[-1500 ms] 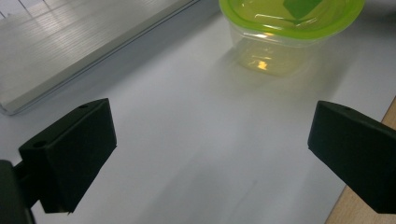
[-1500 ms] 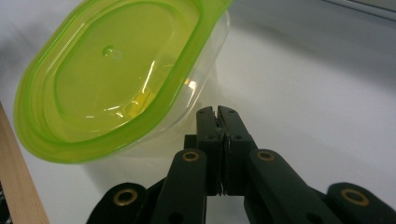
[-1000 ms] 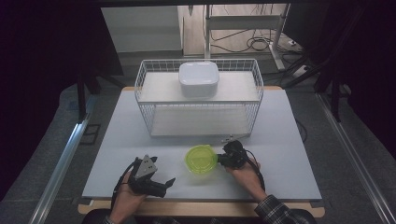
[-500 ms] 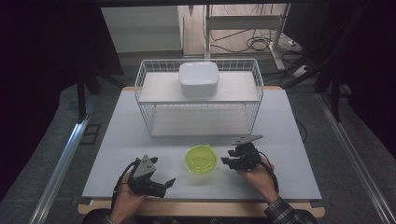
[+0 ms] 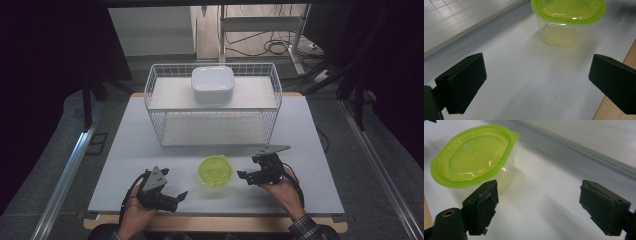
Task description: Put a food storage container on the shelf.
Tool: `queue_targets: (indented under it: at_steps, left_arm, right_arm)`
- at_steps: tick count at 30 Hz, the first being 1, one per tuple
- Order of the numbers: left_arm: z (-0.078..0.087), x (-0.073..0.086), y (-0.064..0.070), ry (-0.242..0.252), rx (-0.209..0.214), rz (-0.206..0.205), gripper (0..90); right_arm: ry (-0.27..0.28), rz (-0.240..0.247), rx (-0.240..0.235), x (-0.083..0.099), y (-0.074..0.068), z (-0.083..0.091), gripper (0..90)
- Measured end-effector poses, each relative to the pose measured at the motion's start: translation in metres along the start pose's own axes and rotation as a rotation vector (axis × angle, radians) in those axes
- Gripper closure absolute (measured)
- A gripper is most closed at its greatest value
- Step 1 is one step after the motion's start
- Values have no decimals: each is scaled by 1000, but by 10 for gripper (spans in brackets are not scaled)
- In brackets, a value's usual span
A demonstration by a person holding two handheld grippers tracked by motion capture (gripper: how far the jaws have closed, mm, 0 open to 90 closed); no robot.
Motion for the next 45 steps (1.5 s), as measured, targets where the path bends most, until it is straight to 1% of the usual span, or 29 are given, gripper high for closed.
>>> queue_targets:
  at_steps: [1, 4, 7, 10, 11, 12, 13, 14, 16, 18, 19, 20, 21, 23, 24, 25, 26, 27, 28, 29, 31, 32, 33, 34, 35, 36, 38, 41, 45]
  left_arm:
    - [0, 0, 0, 0, 1, 0, 11]
    - [0, 0, 0, 3, 4, -1, 11]
    - [0, 0, 1, 0, 3, -4, 10]
    - [-1, 0, 1, -2, 5, -6, 10]
    - [-1, 0, 1, -2, 5, -6, 10]
    - [-1, 0, 1, -2, 6, -6, 10]
    - [-1, 0, 1, -4, 6, -7, 10]
    - [-1, 0, 1, -4, 6, -7, 10]
    - [-1, 0, 2, -4, 5, -10, 10]
    - [-1, 0, 2, -4, 3, -13, 10]
    - [-1, 0, 2, -5, 3, -14, 10]
    - [-2, 0, 2, -6, 2, -14, 10]
    - [-2, 0, 2, -6, 2, -14, 10]
    - [-2, 0, 2, -7, 1, -16, 10]
    - [-2, 0, 2, -6, 1, -17, 10]
    - [-2, 0, 3, -6, 1, -17, 10]
    - [-2, 0, 3, -7, 1, -19, 10]
    - [-2, 0, 3, -7, 1, -19, 10]
    - [-2, 0, 3, -10, 3, -20, 10]
    - [-2, 0, 3, -10, 3, -20, 10]
    - [-3, 0, 3, -11, 2, -23, 10]
    - [-3, 0, 4, -10, 2, -24, 10]
    - [-3, 0, 4, -10, 2, -24, 10]
    - [-3, 0, 4, -10, 2, -24, 10]
    - [-3, 0, 4, -10, 2, -24, 10]
    - [-3, 0, 4, -11, 2, -24, 10]
    - [-3, 0, 4, -14, 3, -28, 10]
    - [-3, 0, 4, -15, 2, -29, 10]
    - [-3, 0, 4, -14, 2, -28, 10]
  right_arm:
    - [11, 4, -2, 0, 0, 0, 108]
    - [22, 5, -14, -2, -1, -1, 100]
    - [23, 13, -28, -3, -2, -2, 87]
    - [7, 6, -59, -7, -5, -3, 48]
    - [7, 6, -59, -7, -5, -3, 48]
    - [6, -3, -67, -8, -5, -3, 50]
    - [0, -31, -77, -9, -5, -3, 43]
    - [0, -31, -77, -9, -5, -3, 43]
    - [-18, -64, -91, -11, -5, -4, 87]
    - [-13, -79, -103, -15, -5, -3, 155]
    - [-13, -79, -103, -15, -5, -3, 155]
    - [-1, -90, -123, -19, -4, -4, 215]
    - [-1, -90, -123, -19, -4, -4, 215]
    - [14, -104, -153, -23, -3, -7, 283]
    - [11, -123, -180, -27, -3, -12, 330]
    - [11, -123, -180, -27, -3, -12, 330]
    - [-6, -140, -208, -29, -3, -17, 359]
    - [-6, -140, -208, -29, -3, -17, 359]
    - [-33, -169, -223, -30, -3, -22, 390]
    - [-33, -169, -223, -30, -3, -22, 390]
    - [-48, -189, -234, -31, -1, -27, 431]
    - [-51, -209, -244, -32, 2, -30, 472]
    - [-51, -209, -244, -32, 2, -30, 472]
    - [-53, -235, -259, -33, 6, -32, 506]
    - [-53, -235, -259, -33, 6, -32, 506]
    - [-52, -246, -265, -34, 7, -33, 523]
    - [-58, -278, -293, -35, 11, -38, 557]
    - [-66, -293, -305, -34, 13, -41, 583]
    - [-69, -327, -331, -33, 15, -45, 659]
Point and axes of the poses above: each handheld gripper's, and its own axes: z roughly backward along the jaws, x roughly out of its underside, y roughly to its right, the point moved 1 cm from there along -z, roughly forward along the jaws, and after that the axes turned 5 degrees about z, right-handed, at the moved point
